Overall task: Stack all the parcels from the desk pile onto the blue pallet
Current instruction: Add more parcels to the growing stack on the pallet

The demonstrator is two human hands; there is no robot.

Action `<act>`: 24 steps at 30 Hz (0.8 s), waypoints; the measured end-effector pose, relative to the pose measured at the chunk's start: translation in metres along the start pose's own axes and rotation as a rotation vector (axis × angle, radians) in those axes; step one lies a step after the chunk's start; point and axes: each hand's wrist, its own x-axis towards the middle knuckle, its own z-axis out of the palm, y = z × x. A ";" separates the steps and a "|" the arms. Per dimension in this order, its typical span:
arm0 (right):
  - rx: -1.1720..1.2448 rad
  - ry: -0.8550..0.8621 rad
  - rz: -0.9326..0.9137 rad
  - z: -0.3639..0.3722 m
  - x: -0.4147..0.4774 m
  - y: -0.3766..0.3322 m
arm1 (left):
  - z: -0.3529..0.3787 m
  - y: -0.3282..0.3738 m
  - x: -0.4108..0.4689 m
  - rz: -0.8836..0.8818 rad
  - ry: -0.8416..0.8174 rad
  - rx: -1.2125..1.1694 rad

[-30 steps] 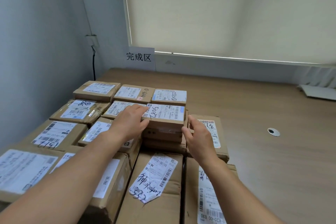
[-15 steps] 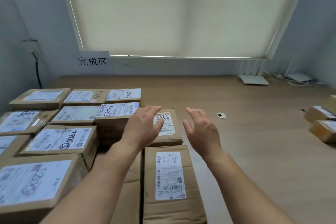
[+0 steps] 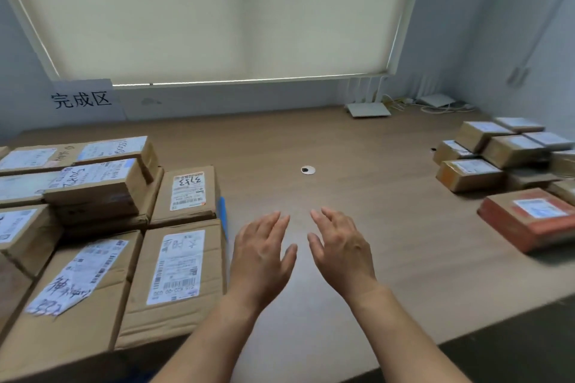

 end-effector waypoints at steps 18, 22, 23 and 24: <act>-0.287 0.011 0.132 -0.104 -0.086 0.232 | 0.122 0.237 0.030 0.129 -0.177 0.053; -0.331 0.033 0.213 -0.119 -0.098 0.272 | 0.140 0.272 0.044 0.175 -0.149 0.040; -0.335 0.049 0.234 -0.123 -0.100 0.281 | 0.145 0.280 0.048 0.196 -0.131 0.039; -0.341 0.060 0.251 -0.126 -0.102 0.291 | 0.152 0.289 0.054 0.225 -0.108 0.048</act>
